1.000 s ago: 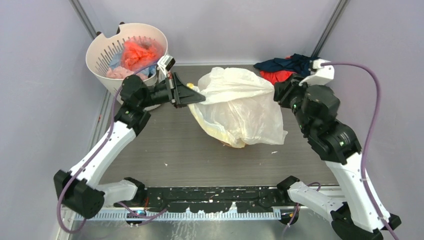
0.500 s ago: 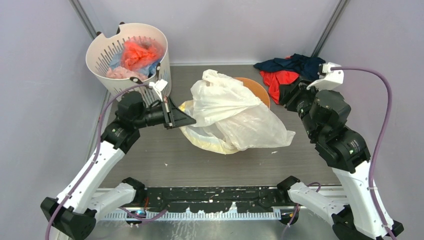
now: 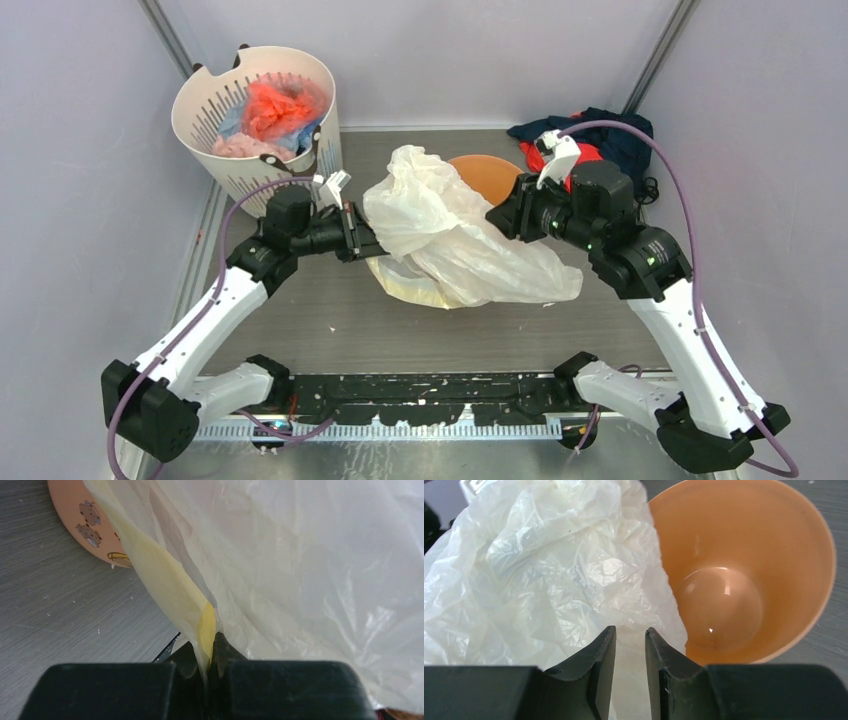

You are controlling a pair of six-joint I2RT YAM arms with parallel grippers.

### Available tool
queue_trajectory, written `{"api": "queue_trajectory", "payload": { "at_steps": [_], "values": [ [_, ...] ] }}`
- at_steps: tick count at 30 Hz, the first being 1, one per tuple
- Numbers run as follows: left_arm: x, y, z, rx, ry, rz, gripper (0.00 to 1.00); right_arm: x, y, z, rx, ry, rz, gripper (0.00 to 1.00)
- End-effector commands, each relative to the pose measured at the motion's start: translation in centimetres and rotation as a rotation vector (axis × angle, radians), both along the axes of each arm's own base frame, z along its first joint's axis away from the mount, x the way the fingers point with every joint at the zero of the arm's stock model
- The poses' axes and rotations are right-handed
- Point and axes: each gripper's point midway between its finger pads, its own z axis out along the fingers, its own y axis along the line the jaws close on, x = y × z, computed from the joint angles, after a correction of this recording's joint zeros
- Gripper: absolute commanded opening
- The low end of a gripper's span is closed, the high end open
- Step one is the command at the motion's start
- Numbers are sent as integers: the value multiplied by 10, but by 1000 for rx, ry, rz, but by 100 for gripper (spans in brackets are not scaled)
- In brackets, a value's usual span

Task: Put the trash bags into the trash bin

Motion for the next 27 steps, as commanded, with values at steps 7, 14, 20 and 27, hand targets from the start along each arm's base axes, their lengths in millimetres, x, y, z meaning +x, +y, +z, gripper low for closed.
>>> {"api": "queue_trajectory", "payload": {
  "at_steps": [7, 14, 20, 27],
  "values": [
    [22, -3, 14, 19, -131, 6, 3, -67, 28, 7, 46, -20, 402, 37],
    [31, -5, 20, 24, -162, 4, 3, -80, 34, 1, 59, 26, 475, 50],
    [40, -11, 36, 5, -202, -1, 3, -71, 34, -6, 19, 44, 446, 51],
    [47, -16, 47, -14, -223, -10, 3, -62, 41, -11, -29, 43, 428, 51]
  ]
}}
